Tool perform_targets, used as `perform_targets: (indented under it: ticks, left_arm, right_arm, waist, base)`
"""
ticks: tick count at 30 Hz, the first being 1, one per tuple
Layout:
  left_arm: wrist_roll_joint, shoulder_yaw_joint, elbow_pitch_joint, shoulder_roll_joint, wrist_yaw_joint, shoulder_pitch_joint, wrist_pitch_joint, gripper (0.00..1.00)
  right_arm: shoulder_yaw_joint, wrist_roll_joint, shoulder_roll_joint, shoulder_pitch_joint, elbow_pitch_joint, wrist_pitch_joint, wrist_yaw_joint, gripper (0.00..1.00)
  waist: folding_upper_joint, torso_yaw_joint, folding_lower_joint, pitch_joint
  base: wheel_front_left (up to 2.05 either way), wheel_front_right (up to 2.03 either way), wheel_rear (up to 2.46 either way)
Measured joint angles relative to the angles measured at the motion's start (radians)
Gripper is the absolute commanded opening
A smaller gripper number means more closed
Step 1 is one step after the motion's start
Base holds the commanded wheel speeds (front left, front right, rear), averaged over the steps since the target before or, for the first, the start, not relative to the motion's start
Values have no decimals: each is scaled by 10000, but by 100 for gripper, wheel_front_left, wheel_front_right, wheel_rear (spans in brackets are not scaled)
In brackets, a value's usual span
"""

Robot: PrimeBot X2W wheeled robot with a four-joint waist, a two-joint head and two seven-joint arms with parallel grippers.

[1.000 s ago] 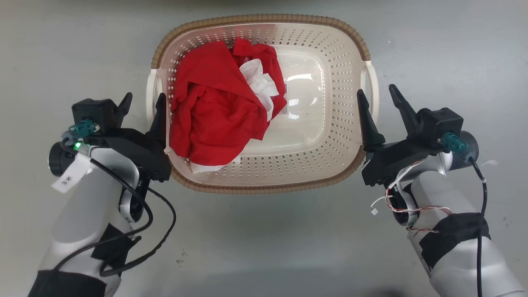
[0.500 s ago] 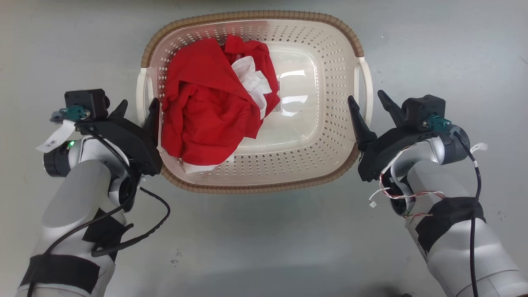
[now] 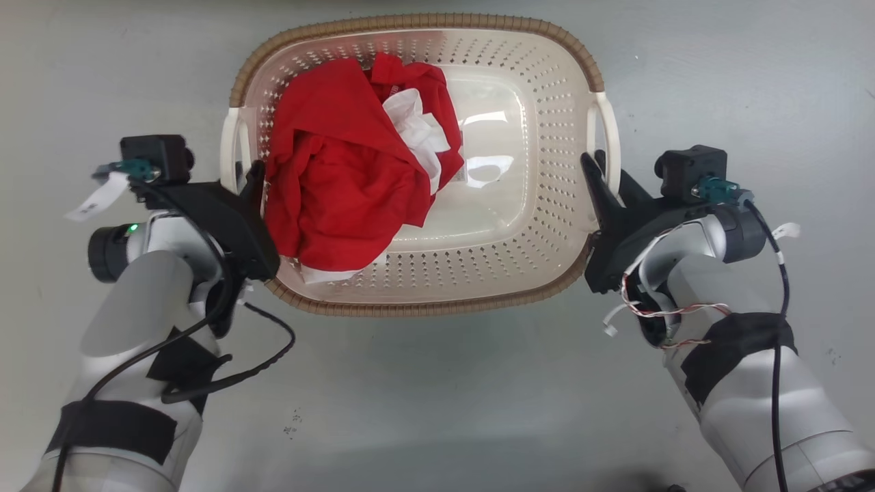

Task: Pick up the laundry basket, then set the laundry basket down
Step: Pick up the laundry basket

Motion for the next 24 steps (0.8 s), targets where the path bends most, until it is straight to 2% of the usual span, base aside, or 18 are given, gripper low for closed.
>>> perform_targets:
  ticks: [16, 24]
  left_arm:
    - [-127, -40, 978, -324, -73, -71, 8, 0]
    - [-257, -44, 1367, -531, -79, 14, 98, 0]
  right_arm:
    - [311, 539, 150, -126, 882, -8, 35, 0]
    - [357, 871, 161, -61, 1388, 0, 121, 0]
  waist:
    - [1, 112, 1, -564]
    - [1, 143, 1, -1271]
  base:
    - [0, 0, 0]
    - [0, 0, 0]
